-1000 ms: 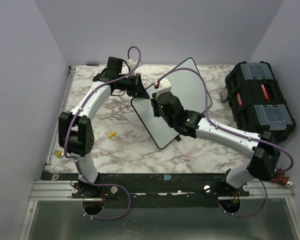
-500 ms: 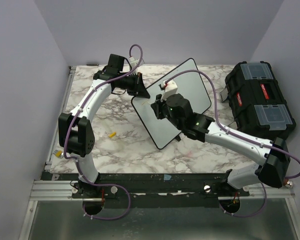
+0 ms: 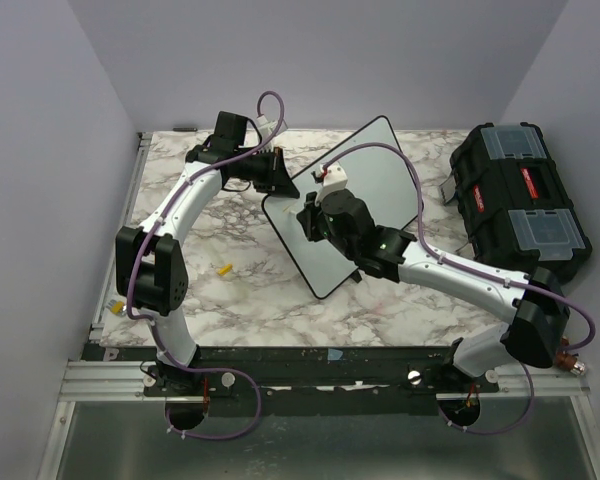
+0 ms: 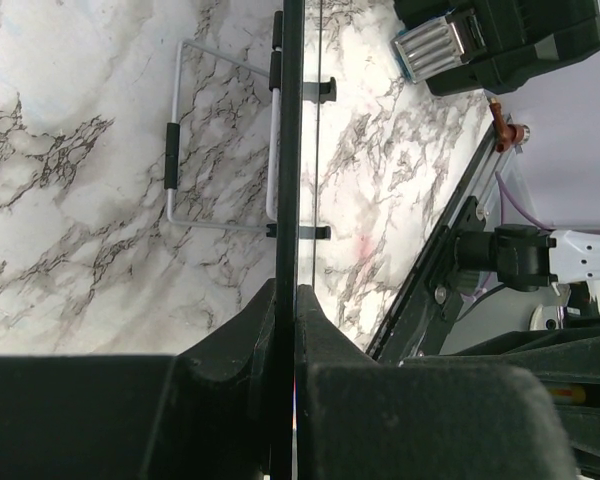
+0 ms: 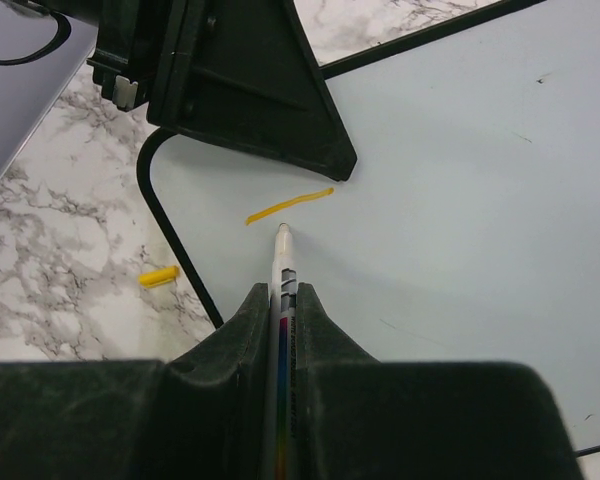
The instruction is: Write a sentence on the whiteboard
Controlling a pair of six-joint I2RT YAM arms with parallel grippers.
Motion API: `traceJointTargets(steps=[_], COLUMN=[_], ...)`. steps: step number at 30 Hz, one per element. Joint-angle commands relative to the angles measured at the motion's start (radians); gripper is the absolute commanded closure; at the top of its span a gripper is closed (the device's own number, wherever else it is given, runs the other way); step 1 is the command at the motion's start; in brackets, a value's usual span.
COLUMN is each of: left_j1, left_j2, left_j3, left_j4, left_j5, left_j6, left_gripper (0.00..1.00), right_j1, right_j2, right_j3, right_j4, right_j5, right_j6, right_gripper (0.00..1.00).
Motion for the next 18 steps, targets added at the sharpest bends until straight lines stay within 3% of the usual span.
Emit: traceJointTargets(steps=[1,18], left_j1=[-0.002,-0.005], left_j2=[-0.057,-0.062], left_j3=[-0.007,-0.016], left_j4=[0.042,0.047], left_j5=[0.002,0.006], left_j6=[0.038,0.039], left_gripper=[1.00,1.00], right_j1=[0.003,-0.004], right_j2=[0.014,0.044], right_j3=[0.033,0.042], right_j4=[0.010,0.007], right_j5=[0.027,0.056], right_j6=[0.009,0.000], right_gripper=[0.99,0.99])
